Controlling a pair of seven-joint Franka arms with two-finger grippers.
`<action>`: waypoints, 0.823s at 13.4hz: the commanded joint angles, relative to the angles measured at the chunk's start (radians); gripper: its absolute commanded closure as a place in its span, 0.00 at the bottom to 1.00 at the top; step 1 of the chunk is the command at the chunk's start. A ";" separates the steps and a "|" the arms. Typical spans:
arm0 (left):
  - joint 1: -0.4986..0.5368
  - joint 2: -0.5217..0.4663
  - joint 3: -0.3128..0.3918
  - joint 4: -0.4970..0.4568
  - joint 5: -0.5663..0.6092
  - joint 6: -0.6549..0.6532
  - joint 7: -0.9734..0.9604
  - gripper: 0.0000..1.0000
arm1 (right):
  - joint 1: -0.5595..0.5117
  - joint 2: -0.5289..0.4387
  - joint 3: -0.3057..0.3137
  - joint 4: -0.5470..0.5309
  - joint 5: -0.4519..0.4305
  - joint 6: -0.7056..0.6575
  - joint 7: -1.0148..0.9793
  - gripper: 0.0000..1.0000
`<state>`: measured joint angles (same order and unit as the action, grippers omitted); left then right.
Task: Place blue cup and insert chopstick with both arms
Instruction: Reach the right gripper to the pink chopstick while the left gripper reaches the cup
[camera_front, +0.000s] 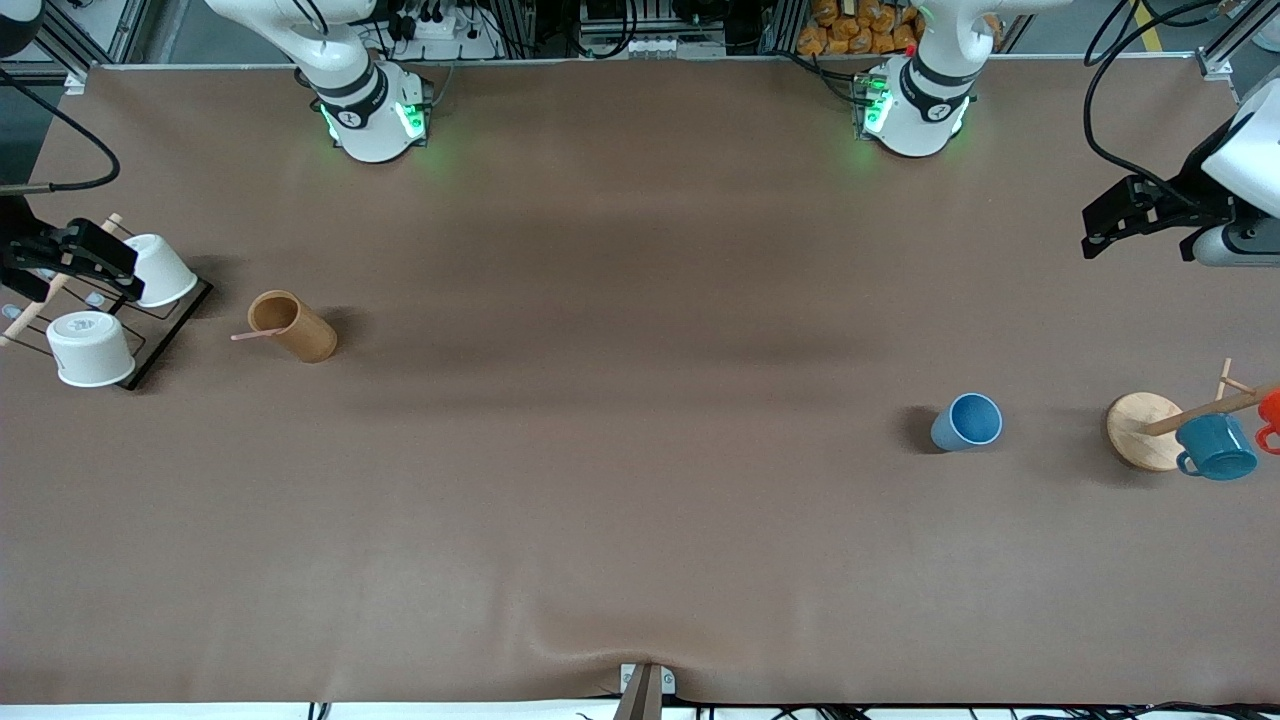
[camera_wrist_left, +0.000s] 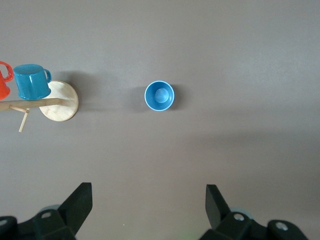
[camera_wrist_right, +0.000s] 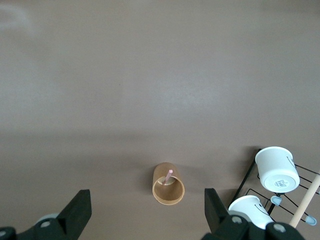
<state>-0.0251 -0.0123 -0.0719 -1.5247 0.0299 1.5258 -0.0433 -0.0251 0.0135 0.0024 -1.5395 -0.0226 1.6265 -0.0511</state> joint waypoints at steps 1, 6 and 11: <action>0.002 0.006 0.001 0.023 -0.015 -0.012 -0.009 0.00 | 0.004 -0.006 -0.004 0.002 0.015 -0.011 0.014 0.00; 0.007 0.020 0.004 0.023 -0.016 -0.010 0.010 0.00 | 0.007 0.063 -0.004 -0.008 -0.008 -0.060 -0.006 0.00; 0.030 0.116 0.004 0.000 -0.012 0.065 0.006 0.00 | -0.058 0.157 -0.009 -0.046 -0.007 -0.139 -0.004 0.00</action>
<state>-0.0158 0.0508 -0.0662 -1.5290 0.0299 1.5550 -0.0426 -0.0454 0.1424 -0.0137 -1.5689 -0.0252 1.5034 -0.0513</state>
